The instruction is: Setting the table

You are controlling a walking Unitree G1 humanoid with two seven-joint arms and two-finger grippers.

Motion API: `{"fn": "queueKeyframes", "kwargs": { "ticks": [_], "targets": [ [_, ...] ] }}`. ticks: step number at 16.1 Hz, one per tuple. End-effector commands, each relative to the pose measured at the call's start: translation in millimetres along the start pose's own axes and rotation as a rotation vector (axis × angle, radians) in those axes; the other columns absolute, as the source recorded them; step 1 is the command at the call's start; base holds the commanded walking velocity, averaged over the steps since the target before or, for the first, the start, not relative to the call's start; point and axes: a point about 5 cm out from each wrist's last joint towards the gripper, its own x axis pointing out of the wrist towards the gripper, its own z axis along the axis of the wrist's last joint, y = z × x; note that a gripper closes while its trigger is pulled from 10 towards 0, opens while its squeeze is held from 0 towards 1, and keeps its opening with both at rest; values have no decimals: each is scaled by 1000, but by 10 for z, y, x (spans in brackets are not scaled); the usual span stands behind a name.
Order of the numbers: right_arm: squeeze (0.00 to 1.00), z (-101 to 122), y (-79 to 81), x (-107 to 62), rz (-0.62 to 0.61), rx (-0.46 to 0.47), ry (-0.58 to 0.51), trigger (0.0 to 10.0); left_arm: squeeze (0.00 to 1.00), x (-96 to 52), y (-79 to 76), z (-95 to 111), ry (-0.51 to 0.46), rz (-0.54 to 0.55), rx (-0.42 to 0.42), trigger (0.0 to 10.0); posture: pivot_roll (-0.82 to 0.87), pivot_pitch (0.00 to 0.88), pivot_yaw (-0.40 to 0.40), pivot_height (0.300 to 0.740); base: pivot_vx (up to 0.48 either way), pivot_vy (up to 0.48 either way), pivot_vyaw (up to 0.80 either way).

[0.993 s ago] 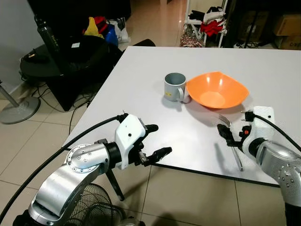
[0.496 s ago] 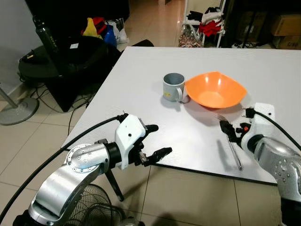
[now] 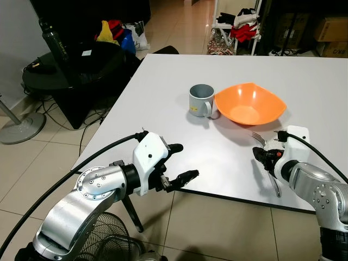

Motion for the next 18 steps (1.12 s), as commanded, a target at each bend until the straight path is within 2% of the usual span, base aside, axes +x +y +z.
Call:
{"fn": "queueKeyframes", "kwargs": {
  "ticks": [1,13,14,15,16,17,18],
  "targets": [
    [0,50,62,14,28,-3,-4,0,0,-15,52,8,8,12,10,10000,87,0,117,740,0,0,0],
    [0,48,65,5,33,13,5,0,0,-12,58,16,8,9,14,10000,86,0,121,740,0,0,0],
    [0,97,85,-13,40,-6,-31,1804,0,-14,60,16,8,11,15,10000,88,0,120,740,0,0,0],
    [0,125,96,-26,41,-18,-50,9608,0,-14,62,15,8,11,15,10000,88,0,120,740,0,0,0],
    [1000,127,94,-33,28,-19,-52,10000,0,-14,61,15,8,12,16,10000,88,0,120,740,0,0,0],
    [1000,118,91,-39,15,-29,-48,10000,0,-15,61,15,8,12,15,10000,88,0,120,740,0,0,0],
    [1000,66,94,-51,-40,-78,-39,10000,0,-14,61,12,8,12,15,10000,88,0,117,740,0,0,0]
  ]
}}
